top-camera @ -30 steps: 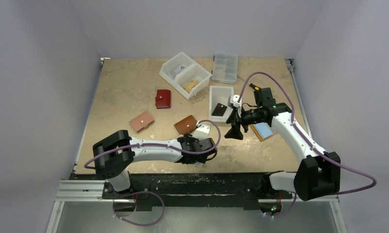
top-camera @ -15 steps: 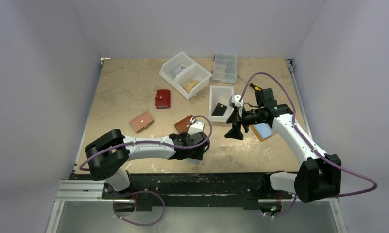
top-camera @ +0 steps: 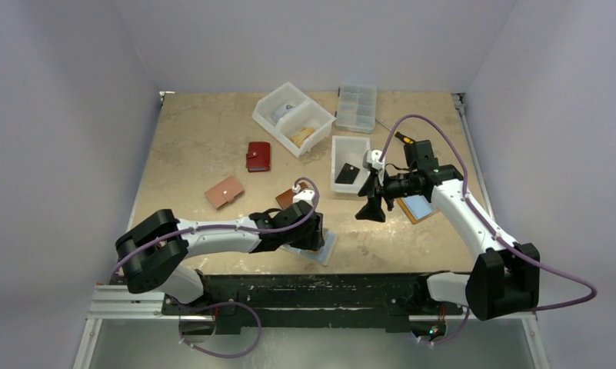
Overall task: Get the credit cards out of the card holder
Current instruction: Remove the credit card from the card holder.
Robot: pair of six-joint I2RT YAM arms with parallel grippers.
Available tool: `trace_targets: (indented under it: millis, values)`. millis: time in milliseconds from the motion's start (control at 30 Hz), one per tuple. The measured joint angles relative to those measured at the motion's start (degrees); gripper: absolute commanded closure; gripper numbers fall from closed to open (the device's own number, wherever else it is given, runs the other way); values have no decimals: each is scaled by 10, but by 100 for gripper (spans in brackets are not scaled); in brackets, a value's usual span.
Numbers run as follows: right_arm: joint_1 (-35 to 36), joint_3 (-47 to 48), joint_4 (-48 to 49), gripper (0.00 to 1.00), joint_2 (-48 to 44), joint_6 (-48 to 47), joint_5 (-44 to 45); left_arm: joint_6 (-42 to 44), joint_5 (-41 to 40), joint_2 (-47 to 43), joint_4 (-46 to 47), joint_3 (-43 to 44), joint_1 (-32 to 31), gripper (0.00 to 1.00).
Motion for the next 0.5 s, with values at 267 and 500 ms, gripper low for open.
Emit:
trace_targets:
  millis: [267,500]
  values:
    - [0,1,0,23,43,28,-45,-54,116,-44,171,-103,56,74]
    - [34,-2,53,50,66,123,-53,-116,184,-49,311,-178,87,74]
